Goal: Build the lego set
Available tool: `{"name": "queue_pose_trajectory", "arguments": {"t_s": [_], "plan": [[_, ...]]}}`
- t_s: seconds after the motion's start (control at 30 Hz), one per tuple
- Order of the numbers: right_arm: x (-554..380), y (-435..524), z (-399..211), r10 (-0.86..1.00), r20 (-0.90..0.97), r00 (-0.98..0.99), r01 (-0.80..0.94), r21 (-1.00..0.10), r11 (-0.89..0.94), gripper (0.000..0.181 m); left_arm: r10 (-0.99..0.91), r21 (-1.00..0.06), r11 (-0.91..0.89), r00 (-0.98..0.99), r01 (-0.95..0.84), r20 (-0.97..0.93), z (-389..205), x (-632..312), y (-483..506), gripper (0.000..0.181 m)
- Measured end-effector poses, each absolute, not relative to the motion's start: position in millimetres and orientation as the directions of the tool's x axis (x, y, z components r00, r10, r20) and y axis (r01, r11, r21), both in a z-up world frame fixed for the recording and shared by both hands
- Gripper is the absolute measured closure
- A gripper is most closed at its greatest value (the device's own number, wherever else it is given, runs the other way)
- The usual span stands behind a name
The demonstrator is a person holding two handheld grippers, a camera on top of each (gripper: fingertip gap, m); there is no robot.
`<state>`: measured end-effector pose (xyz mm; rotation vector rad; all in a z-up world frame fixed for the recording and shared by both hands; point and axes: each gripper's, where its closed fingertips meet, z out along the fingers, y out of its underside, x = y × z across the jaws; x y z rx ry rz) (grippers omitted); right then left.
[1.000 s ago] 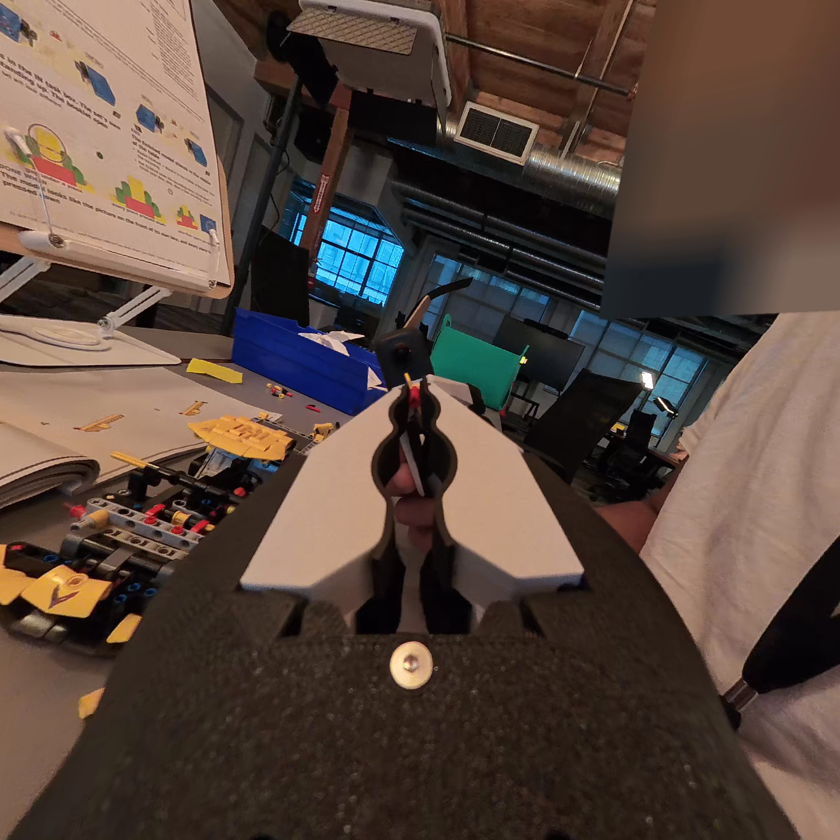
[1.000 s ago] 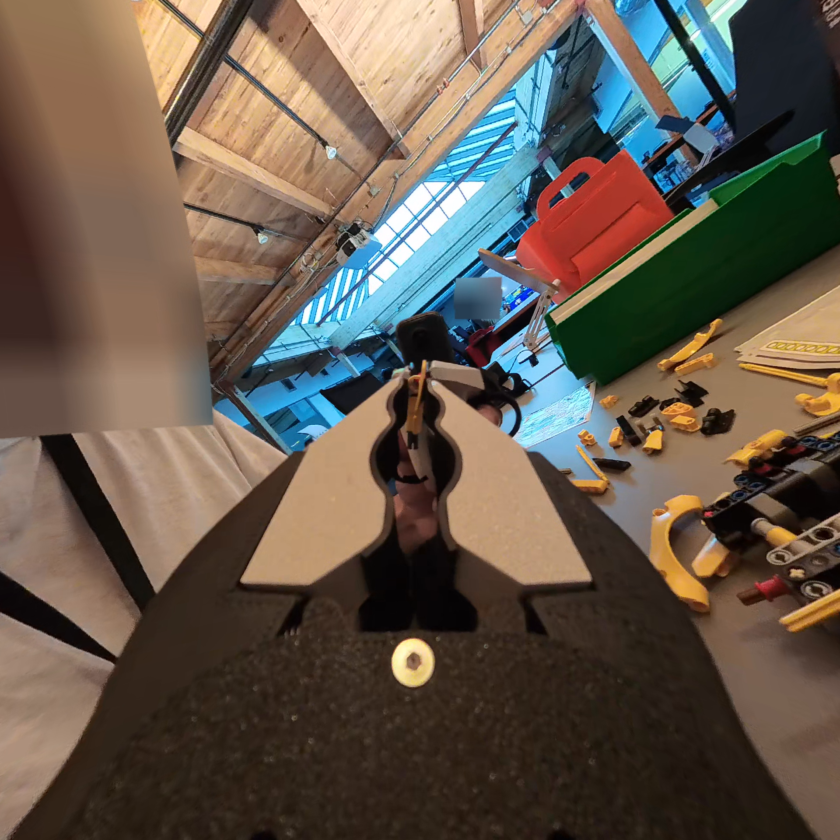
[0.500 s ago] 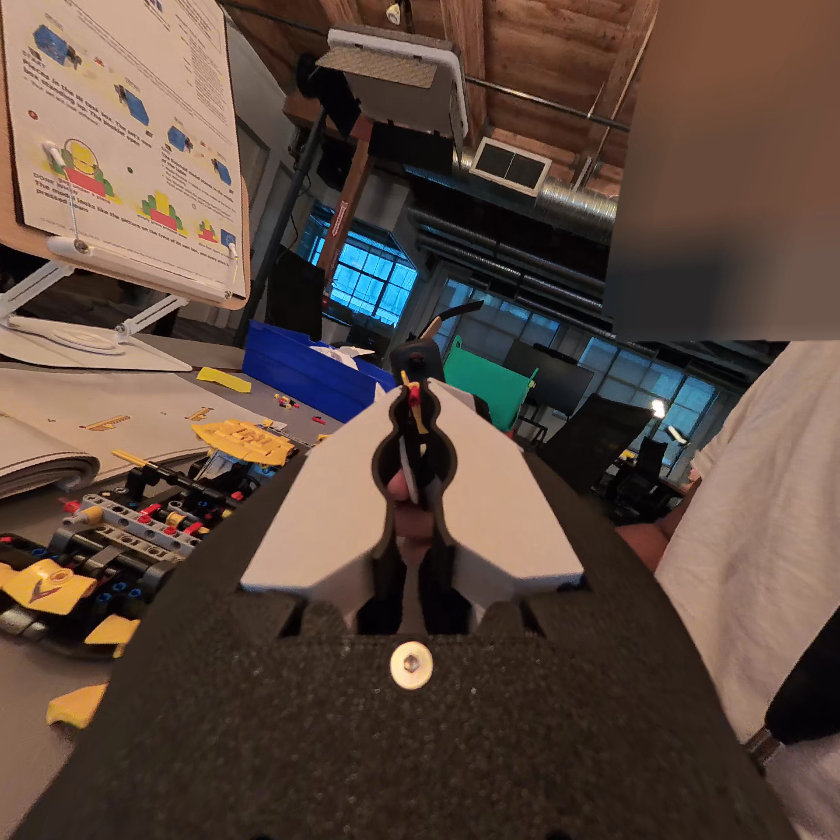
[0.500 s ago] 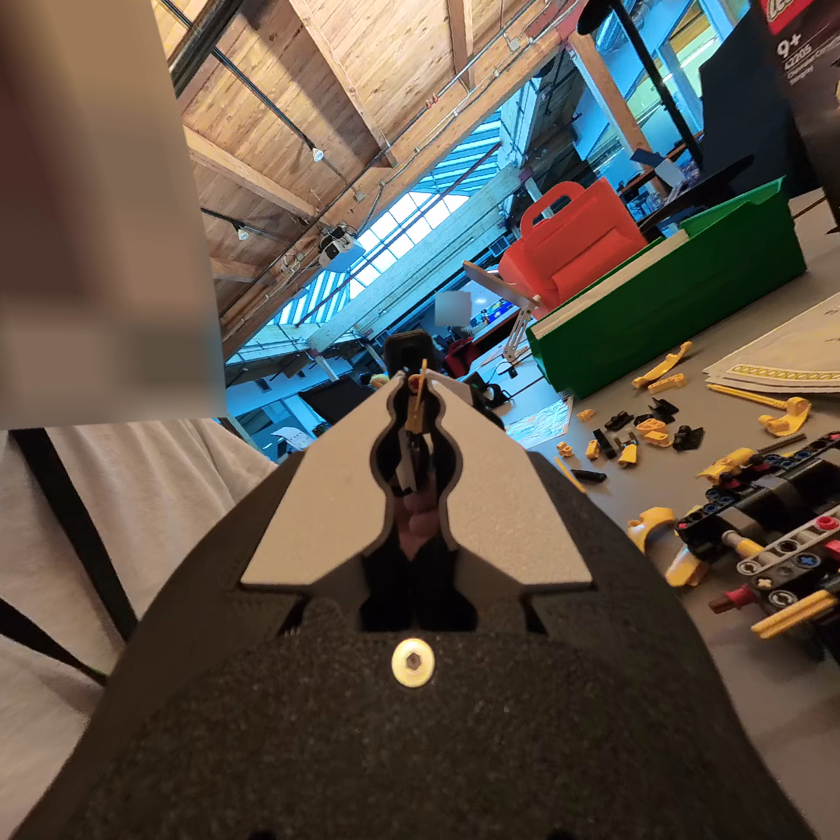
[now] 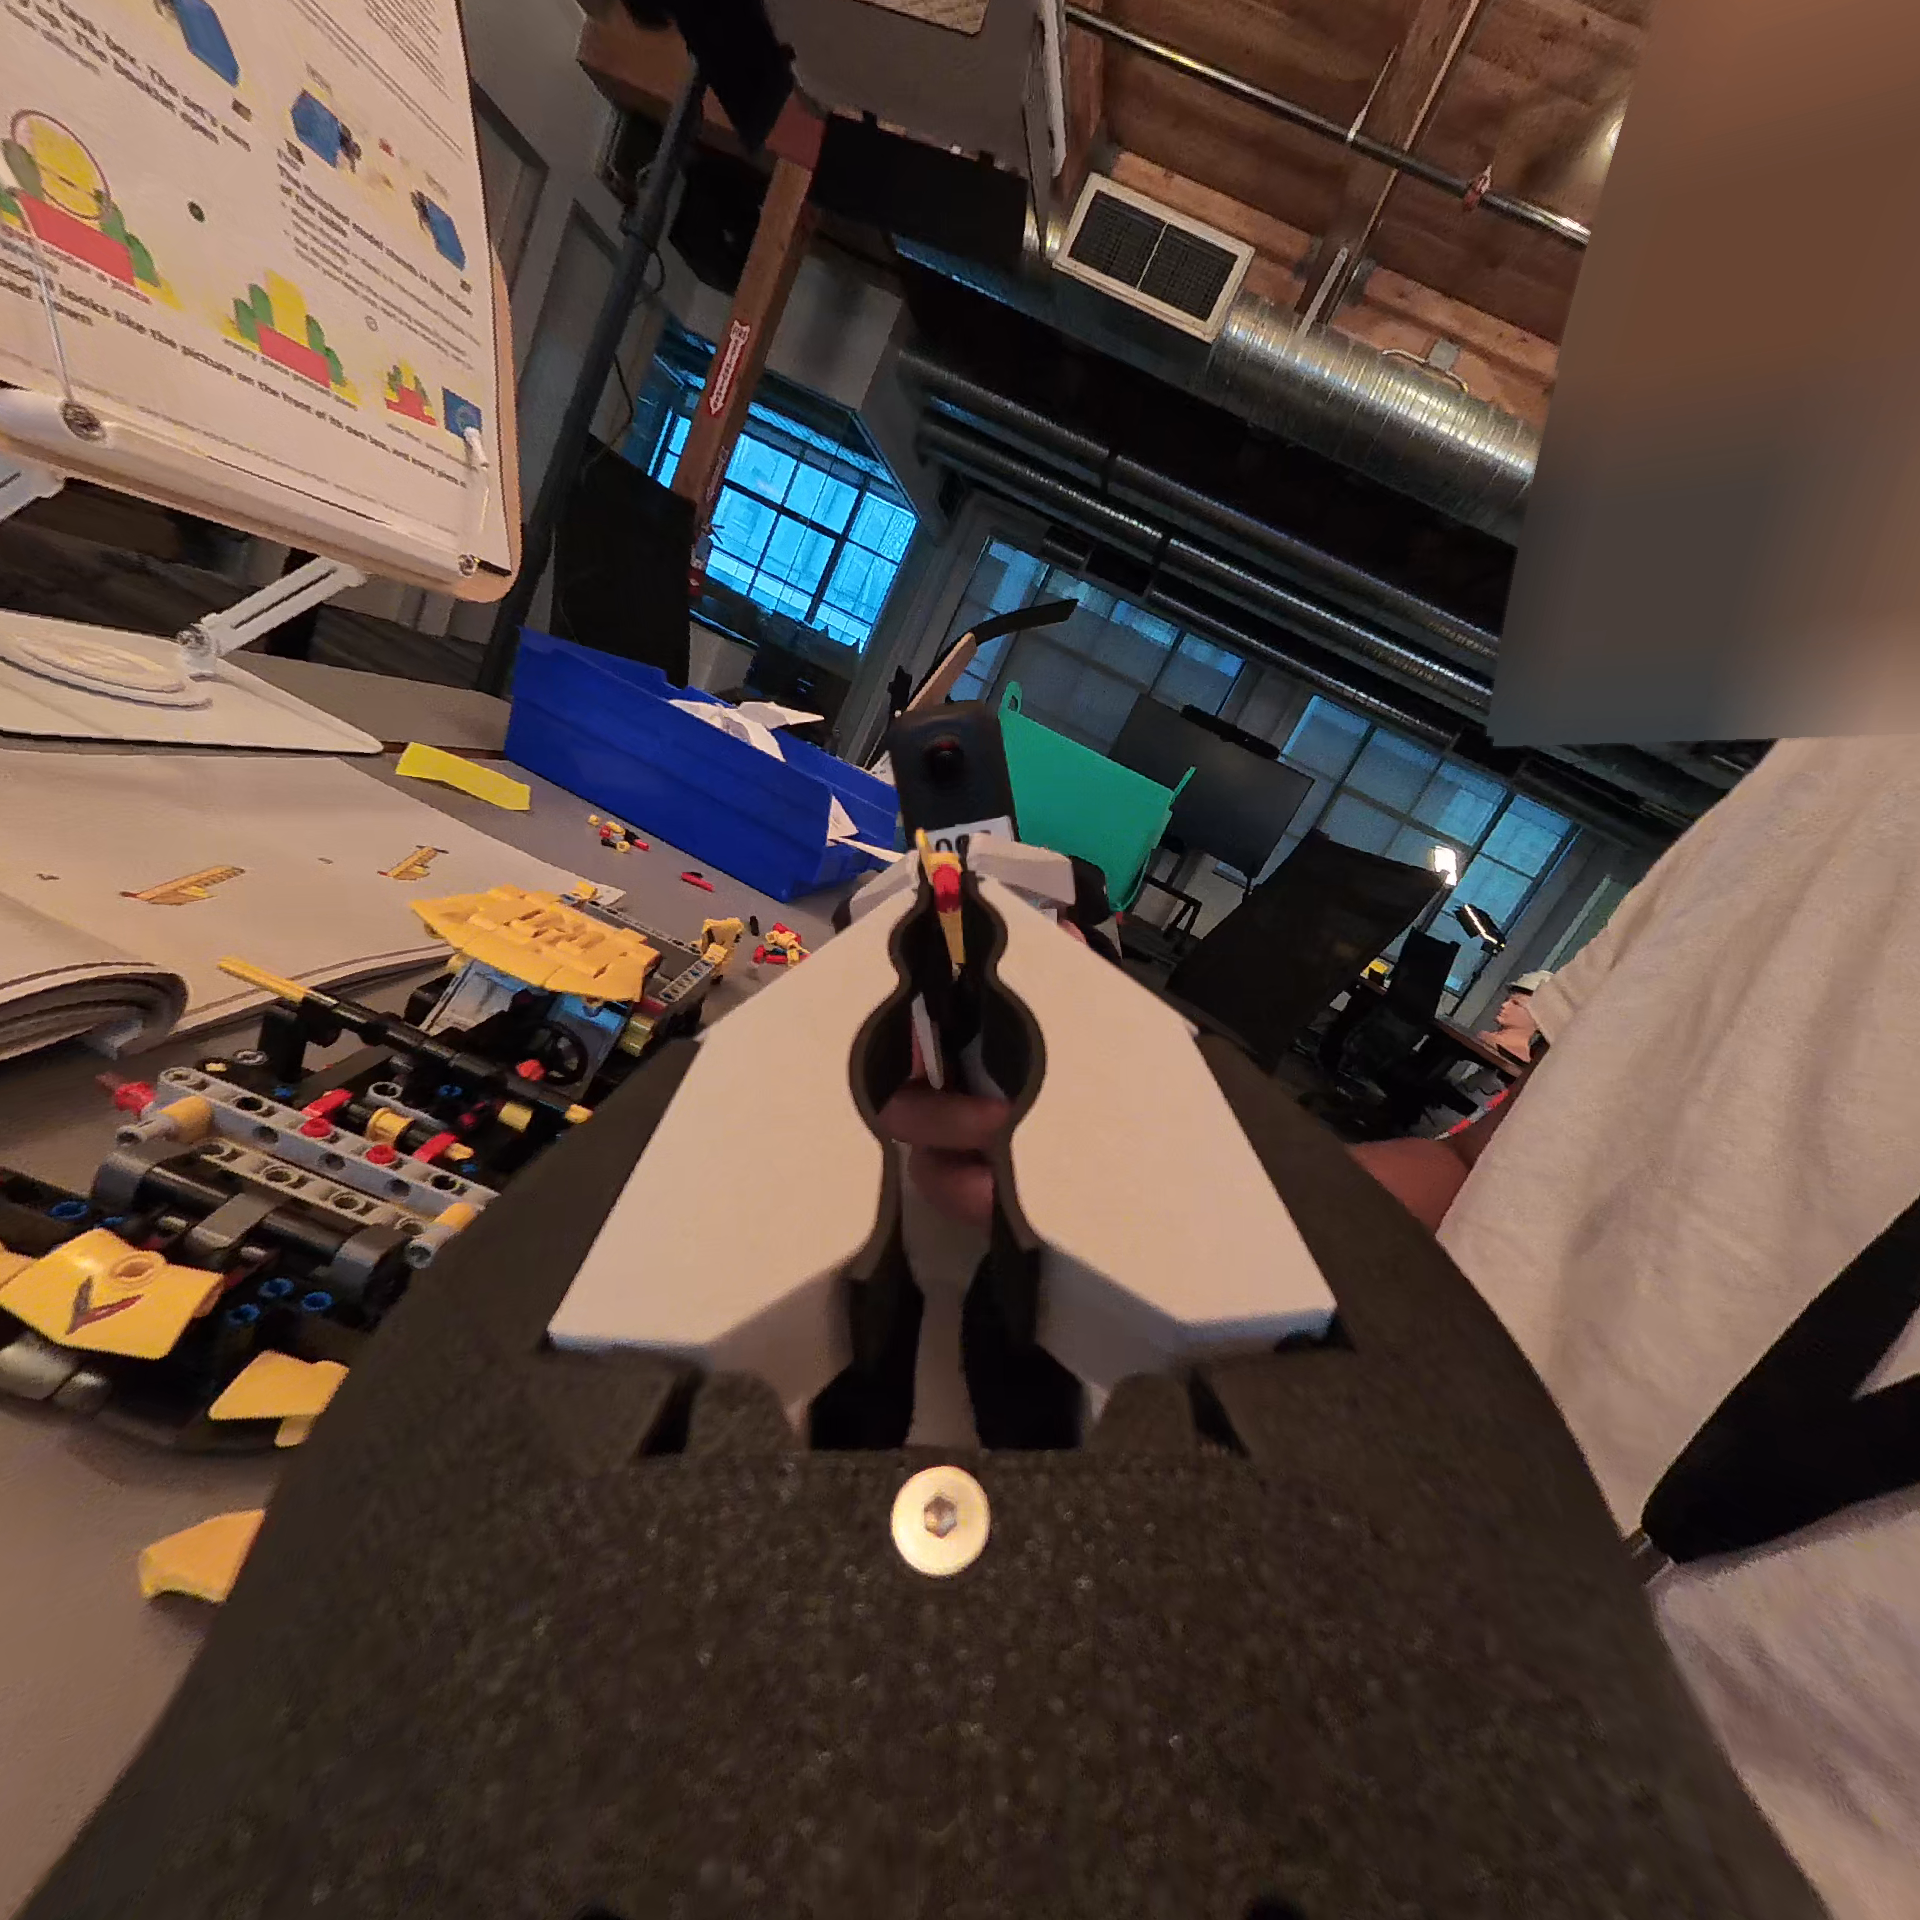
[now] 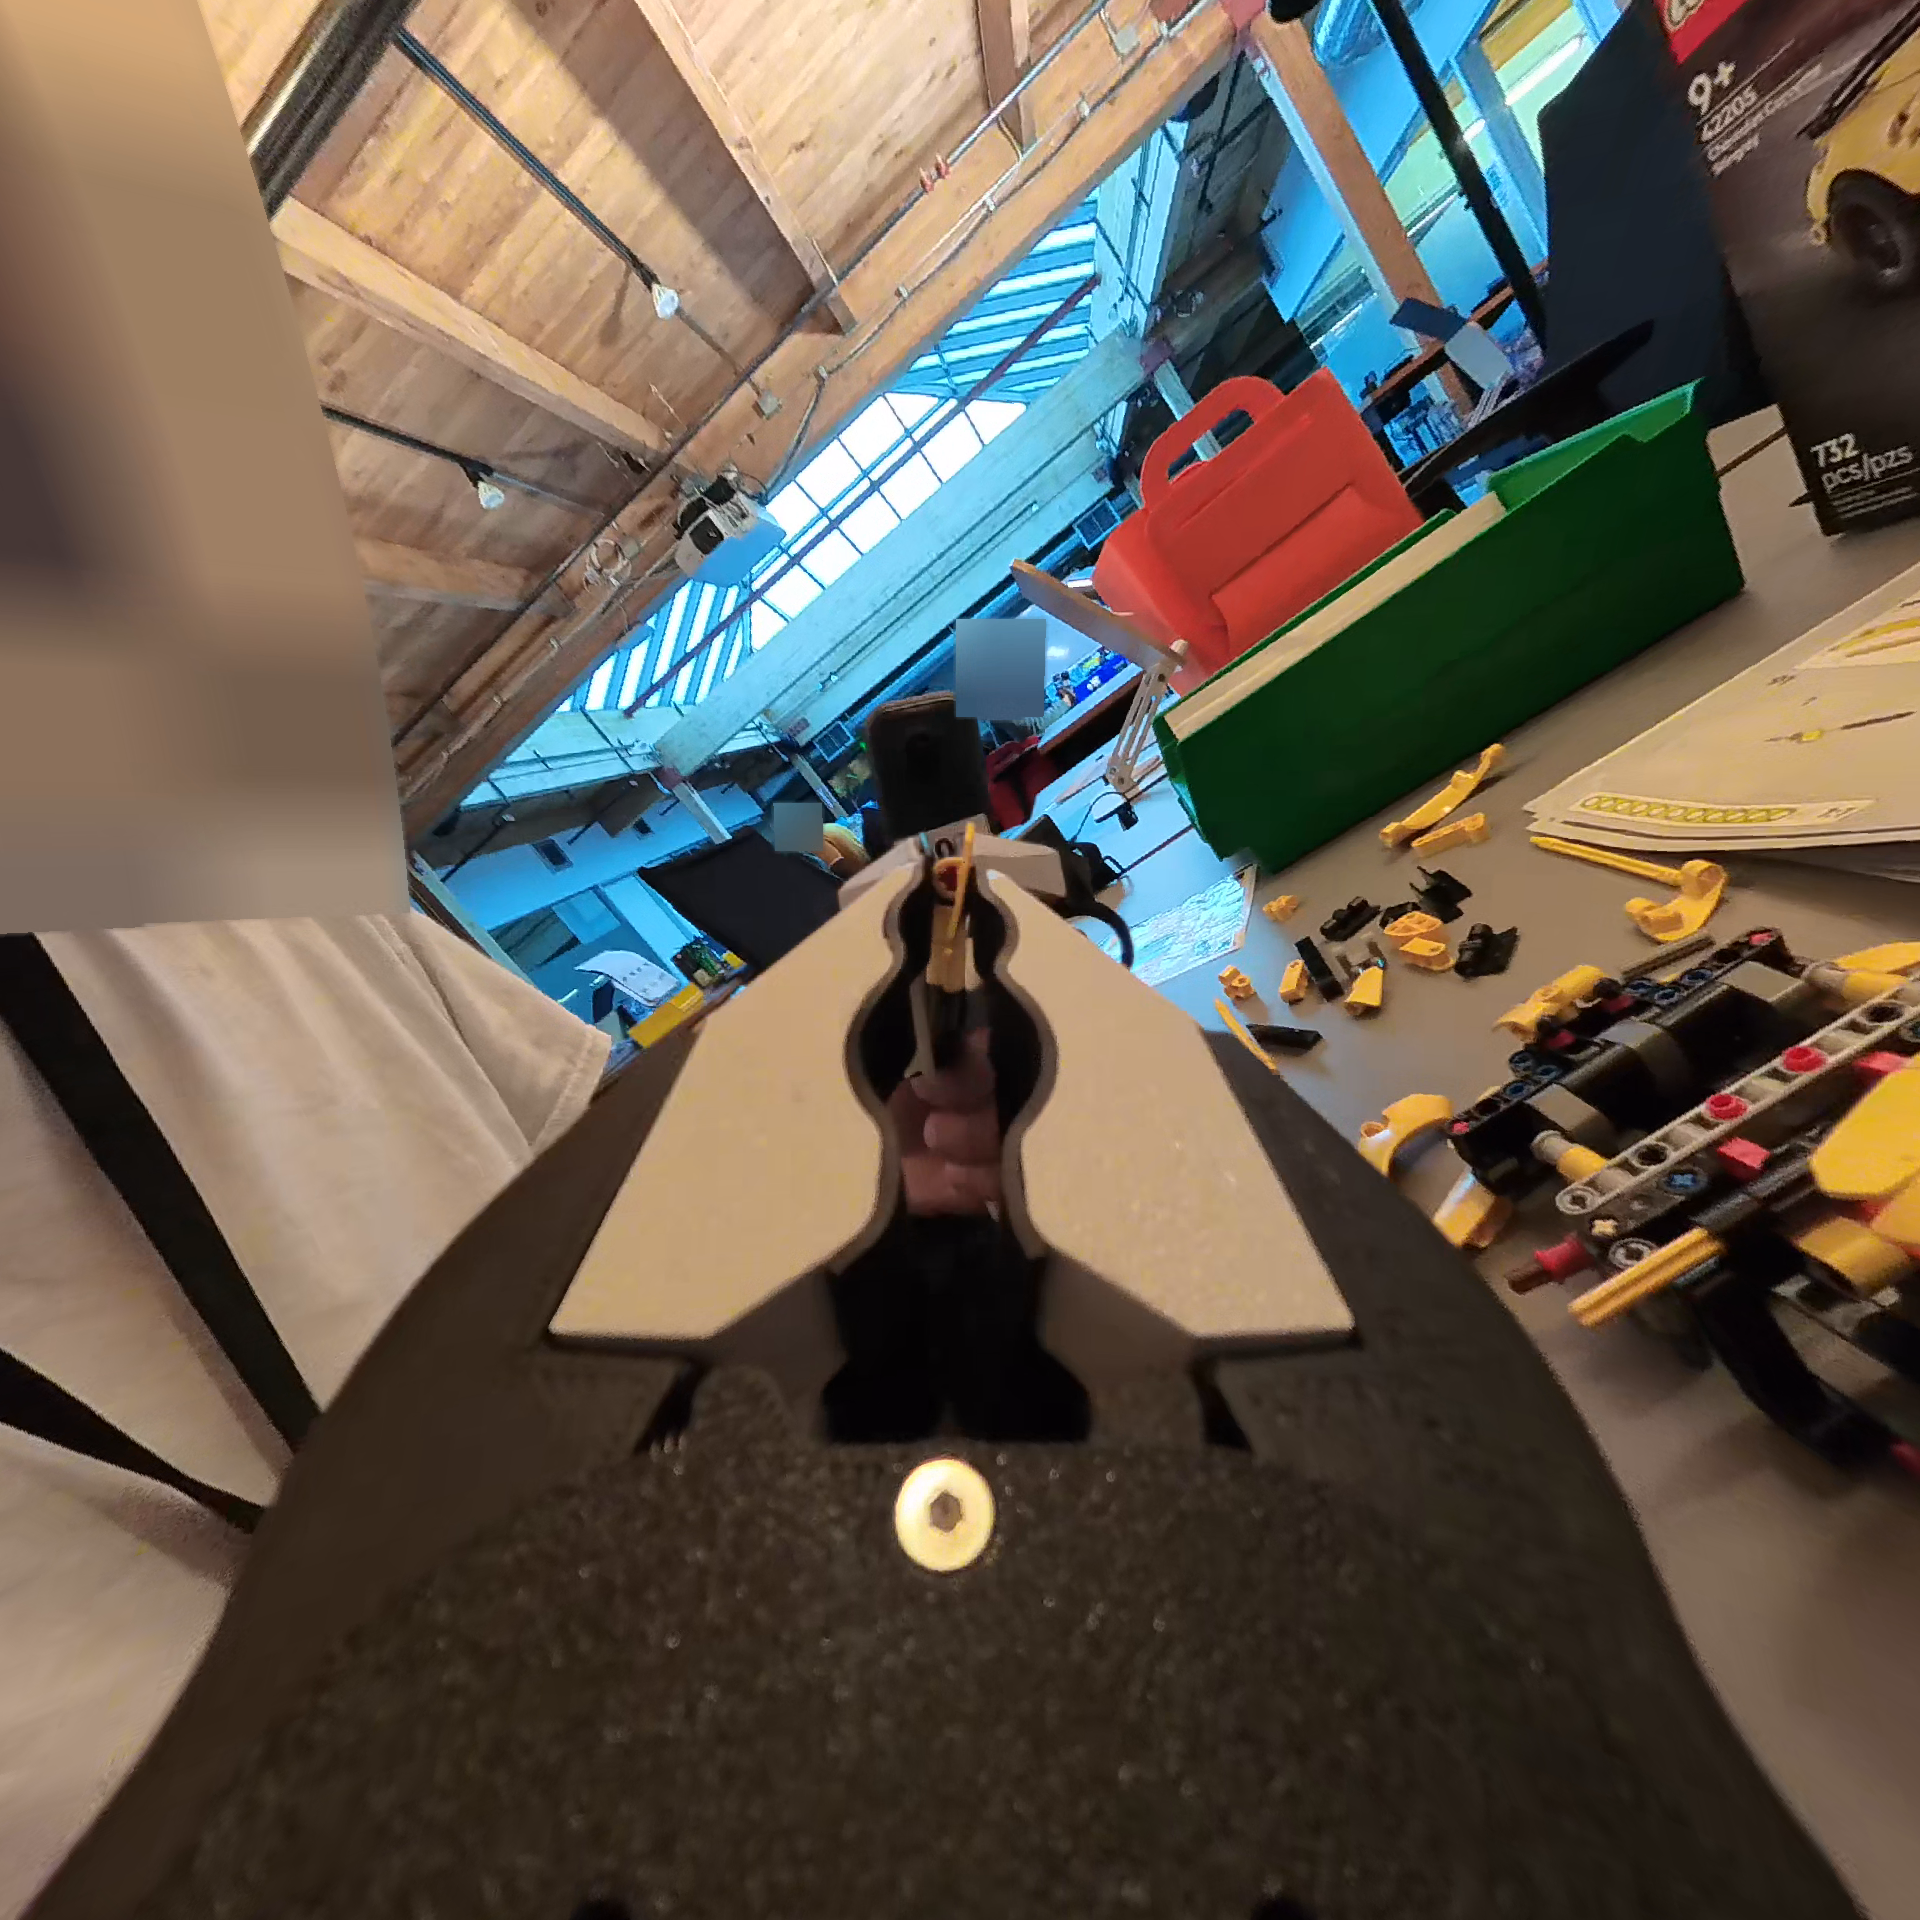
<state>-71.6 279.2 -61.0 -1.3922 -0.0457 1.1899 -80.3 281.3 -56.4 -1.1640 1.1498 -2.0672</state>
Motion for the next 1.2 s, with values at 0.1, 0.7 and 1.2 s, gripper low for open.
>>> {"name": "queue_pose_trajectory", "arguments": {"t_s": [0.1, 0.7, 1.2], "plan": [[-71, 279, -63, 0.647, -0.603, 0.467, -0.603, -0.752, -0.265, 0.175, -0.743, -0.859, -0.512, -0.506, 0.008, 0.438, -58, -80, 281, 0.177], [-78, 270, -64, 0.676, -0.598, 0.431, -0.575, -0.759, -0.305, 0.175, -0.744, -0.891, -0.454, -0.545, -0.013, 0.387, -63, -84, 266, 0.178], [-74, 278, -66, 0.656, -0.624, 0.424, -0.577, -0.745, -0.336, 0.175, -0.717, -0.864, -0.501, -0.532, -0.058, 0.451, -65, -82, 274, 0.177]]}}
